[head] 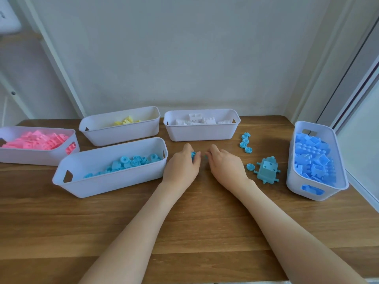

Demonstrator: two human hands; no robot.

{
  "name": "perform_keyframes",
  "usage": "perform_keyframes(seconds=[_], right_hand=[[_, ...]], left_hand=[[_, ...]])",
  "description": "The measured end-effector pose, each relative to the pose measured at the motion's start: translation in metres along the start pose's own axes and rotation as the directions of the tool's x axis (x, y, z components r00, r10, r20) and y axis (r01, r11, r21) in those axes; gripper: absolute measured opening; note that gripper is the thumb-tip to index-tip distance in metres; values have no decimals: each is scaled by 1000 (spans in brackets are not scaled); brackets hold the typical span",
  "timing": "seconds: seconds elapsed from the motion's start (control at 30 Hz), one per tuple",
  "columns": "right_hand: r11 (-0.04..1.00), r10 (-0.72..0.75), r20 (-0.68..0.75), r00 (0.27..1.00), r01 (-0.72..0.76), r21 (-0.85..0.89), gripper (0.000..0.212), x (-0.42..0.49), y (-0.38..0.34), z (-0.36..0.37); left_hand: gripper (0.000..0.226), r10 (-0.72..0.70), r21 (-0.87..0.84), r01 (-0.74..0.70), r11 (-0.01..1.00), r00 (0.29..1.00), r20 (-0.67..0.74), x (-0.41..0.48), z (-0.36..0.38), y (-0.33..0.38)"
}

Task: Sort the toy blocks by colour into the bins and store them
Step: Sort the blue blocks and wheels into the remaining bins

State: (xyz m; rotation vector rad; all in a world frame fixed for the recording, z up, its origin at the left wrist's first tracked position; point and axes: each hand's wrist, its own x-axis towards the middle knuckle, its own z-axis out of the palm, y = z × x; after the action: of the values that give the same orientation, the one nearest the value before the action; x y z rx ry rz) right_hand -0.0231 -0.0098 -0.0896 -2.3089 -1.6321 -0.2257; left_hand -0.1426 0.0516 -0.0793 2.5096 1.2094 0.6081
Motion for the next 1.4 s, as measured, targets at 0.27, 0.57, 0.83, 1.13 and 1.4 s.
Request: perform_keyframes(seconds=[0.27, 0.57, 0.83, 1.13, 1.4], right_hand=[[928, -40, -34, 999, 50, 370, 17, 17, -46, -32], [850, -276, 44, 960, 223, 477, 27, 61, -159, -36], [876, -444, 256, 859, 356, 326, 26, 56, -162, -18], [863, -192, -83, 978, 209, 459, 33, 37, -78, -32], [989, 76, -305, 949, -32, 147, 34, -36, 34, -21]], left_hand=[[21, 66, -15, -70, 997, 979, -192, -35, -71, -1], [18, -265, -87, 251, 964, 929, -258, -24, -132, -106], [18, -265, -23, 267, 963, 962, 66, -31, -117, -130], [72, -210, 117, 219, 969, 974, -85, -30, -118, -91], [94, 268, -264, -246, 933, 962, 50, -30, -56, 9]])
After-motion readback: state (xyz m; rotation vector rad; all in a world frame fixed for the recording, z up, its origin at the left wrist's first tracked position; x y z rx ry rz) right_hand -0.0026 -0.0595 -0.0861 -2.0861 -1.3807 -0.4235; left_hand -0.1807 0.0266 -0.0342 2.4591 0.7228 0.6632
